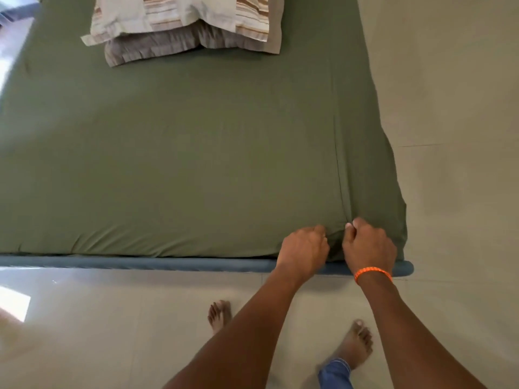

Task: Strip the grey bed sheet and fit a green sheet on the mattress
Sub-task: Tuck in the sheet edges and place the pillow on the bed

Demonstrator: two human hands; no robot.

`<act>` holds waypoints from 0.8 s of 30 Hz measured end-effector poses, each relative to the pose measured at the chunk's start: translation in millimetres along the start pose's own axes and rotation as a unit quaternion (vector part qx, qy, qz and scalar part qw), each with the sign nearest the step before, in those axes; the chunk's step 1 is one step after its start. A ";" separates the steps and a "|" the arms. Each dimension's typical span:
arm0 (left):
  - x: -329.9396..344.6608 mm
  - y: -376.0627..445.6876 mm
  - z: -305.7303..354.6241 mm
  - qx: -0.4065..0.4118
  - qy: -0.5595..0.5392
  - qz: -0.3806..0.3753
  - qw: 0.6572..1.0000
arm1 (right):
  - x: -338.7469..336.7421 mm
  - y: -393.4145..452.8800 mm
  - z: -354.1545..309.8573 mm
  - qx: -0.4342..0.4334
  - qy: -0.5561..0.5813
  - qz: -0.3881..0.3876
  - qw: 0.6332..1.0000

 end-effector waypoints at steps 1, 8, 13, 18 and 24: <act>-2.1 -0.9 8.3 0.005 -0.002 -0.005 1.000 | -8.9 -2.7 6.7 -0.009 0.005 0.014 1.000; -1.4 -10.8 34.3 0.015 -0.022 -0.010 1.000 | -41.1 -17.3 27.4 -0.073 0.018 0.052 0.996; 16.4 6.9 31.4 -0.013 0.021 -0.050 0.998 | -1.0 2.6 49.8 -0.009 0.131 -0.009 0.991; 27.8 10.8 28.3 -0.030 0.030 -0.022 0.999 | 2.7 8.0 81.6 0.150 0.321 0.096 0.930; 28.5 13.5 29.6 -0.036 0.023 0.004 0.999 | 10.3 39.4 83.0 0.138 0.193 0.024 0.971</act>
Point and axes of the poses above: each hand's wrist, its own y-axis towards the middle knuckle, its own x-axis out of the palm, z = x × y, the point moved 6 cm from there along y, towards the middle knuckle, and after that the axes turned 3 degrees about -z, right-handed, at the moved point
